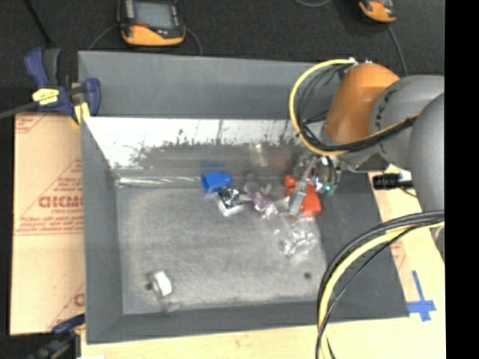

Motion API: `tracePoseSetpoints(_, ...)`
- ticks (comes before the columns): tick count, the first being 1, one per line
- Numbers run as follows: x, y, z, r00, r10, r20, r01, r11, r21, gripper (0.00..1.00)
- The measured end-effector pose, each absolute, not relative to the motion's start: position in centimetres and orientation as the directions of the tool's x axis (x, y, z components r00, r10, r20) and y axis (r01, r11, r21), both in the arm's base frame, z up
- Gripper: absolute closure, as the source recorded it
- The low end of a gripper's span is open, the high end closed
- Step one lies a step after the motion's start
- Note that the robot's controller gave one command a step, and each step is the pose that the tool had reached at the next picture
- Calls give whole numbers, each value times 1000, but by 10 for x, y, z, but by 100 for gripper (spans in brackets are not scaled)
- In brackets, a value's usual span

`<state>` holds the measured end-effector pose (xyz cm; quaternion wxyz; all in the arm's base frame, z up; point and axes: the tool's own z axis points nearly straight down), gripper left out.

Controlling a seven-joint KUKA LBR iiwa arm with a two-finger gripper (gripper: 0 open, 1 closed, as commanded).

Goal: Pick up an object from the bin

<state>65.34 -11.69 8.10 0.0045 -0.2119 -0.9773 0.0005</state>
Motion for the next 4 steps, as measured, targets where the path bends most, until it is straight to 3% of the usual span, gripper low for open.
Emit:
tracePoseSetpoints(1, 611, -161, 78, -861, 508, -12, 508, 861, 11, 0)
tracePoseSetpoints(2, 632, -96, 77, -666, 746, -9, 746, 666, 6, 0)
tracePoseSetpoints(3, 633, -100, 81, -668, 744, -15, 744, 668, 6, 100)
tracePoseSetpoints(4, 624, -81, 191, -652, 758, -8, 758, 652, 8, 100)
